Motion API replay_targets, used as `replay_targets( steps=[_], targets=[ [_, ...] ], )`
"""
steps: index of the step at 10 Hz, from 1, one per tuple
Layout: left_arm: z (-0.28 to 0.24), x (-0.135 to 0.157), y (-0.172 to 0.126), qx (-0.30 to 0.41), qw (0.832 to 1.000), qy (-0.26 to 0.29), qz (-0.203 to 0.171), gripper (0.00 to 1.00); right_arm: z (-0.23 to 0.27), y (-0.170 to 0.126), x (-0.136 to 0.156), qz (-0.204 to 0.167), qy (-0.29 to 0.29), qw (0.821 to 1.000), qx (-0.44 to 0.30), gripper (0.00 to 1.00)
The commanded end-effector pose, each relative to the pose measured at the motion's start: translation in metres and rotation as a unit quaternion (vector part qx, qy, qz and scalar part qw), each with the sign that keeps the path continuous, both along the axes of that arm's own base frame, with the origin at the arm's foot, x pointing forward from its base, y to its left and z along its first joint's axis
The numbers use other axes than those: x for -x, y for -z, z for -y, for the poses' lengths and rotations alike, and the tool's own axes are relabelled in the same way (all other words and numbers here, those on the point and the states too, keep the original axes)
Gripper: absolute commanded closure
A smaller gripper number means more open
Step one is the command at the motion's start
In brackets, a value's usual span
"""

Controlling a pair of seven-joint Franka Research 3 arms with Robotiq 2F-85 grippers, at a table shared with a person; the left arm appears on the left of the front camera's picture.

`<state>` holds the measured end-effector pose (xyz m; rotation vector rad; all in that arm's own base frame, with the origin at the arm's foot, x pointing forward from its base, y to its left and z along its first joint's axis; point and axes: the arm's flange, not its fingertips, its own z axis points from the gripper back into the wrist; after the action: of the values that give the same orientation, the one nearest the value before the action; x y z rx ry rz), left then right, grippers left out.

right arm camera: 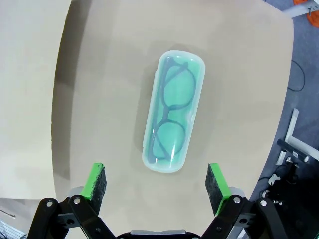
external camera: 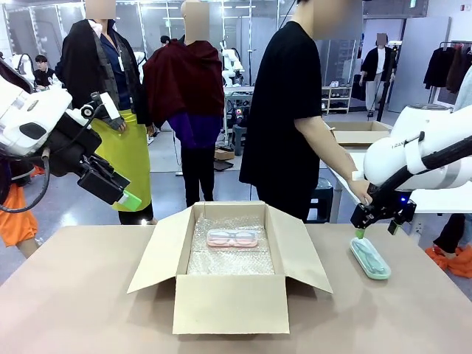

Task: Pack the glasses set securely to prepare it for shipping.
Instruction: Put the Glasses case from the right side of the table into the Package Box.

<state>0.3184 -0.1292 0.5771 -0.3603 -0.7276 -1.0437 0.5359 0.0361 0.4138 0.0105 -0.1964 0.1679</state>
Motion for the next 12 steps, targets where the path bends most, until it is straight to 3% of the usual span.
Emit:
replay_targets(
  steps=[1, 7, 12],
  targets=[
    [-0.003, 0.001, -0.001, 0.004, 1.0, 0.011, -0.001, 0.0, -0.001, 0.003, -0.013, -0.001, 0.018, 1.0, 0.016, 0.0],
    [-0.003, 0.001, -0.001, 0.004, 1.0, 0.011, -0.001, 0.0, 0.016, 0.055, -0.055, -0.017, 0.046, 0.999, 0.016, 0.0],
    [-0.003, 0.001, -0.001, 0.004, 1.0, 0.011, -0.001, 0.0, 0.017, 0.081, -0.06, -0.042, 0.06, 0.997, 0.011, 0.0]
  ],
)
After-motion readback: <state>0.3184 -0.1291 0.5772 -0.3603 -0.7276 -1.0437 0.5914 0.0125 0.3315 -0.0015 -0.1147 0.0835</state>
